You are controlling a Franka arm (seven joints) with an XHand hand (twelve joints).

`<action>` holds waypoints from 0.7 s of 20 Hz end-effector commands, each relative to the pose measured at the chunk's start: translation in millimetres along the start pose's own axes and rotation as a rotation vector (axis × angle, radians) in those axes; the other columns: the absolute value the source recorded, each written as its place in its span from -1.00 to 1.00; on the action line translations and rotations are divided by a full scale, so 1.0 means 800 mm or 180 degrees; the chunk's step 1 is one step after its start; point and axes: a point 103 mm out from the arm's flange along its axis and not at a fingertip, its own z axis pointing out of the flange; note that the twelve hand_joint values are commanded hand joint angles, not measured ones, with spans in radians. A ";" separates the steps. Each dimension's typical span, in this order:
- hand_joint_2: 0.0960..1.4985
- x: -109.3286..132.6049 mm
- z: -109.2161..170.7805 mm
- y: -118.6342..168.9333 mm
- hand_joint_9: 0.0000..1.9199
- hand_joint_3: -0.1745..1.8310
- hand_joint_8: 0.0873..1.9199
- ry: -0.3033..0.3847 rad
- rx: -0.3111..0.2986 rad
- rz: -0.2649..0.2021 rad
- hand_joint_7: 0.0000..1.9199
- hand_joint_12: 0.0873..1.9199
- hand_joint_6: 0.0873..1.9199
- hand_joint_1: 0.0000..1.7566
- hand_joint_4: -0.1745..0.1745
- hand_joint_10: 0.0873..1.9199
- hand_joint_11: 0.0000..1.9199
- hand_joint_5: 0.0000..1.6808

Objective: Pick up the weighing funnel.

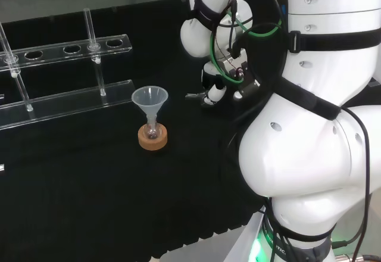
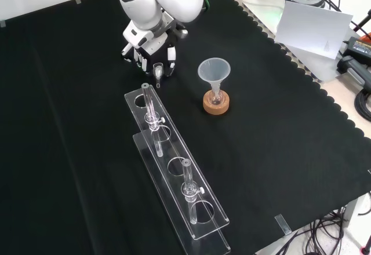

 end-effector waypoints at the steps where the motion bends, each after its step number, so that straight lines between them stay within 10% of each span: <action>1: -0.21 -0.013 0.002 -0.004 0.12 -0.40 -0.68 0.0055 -0.0027 0.0029 0.44 0.61 -0.50 -0.02 1.00 -0.84 -0.87 0.35; 14: -0.26 -0.009 -0.004 0.000 0.16 -0.32 -0.75 0.0074 -0.0109 0.0054 0.50 0.59 -0.54 0.01 1.00 -0.87 -0.83 0.41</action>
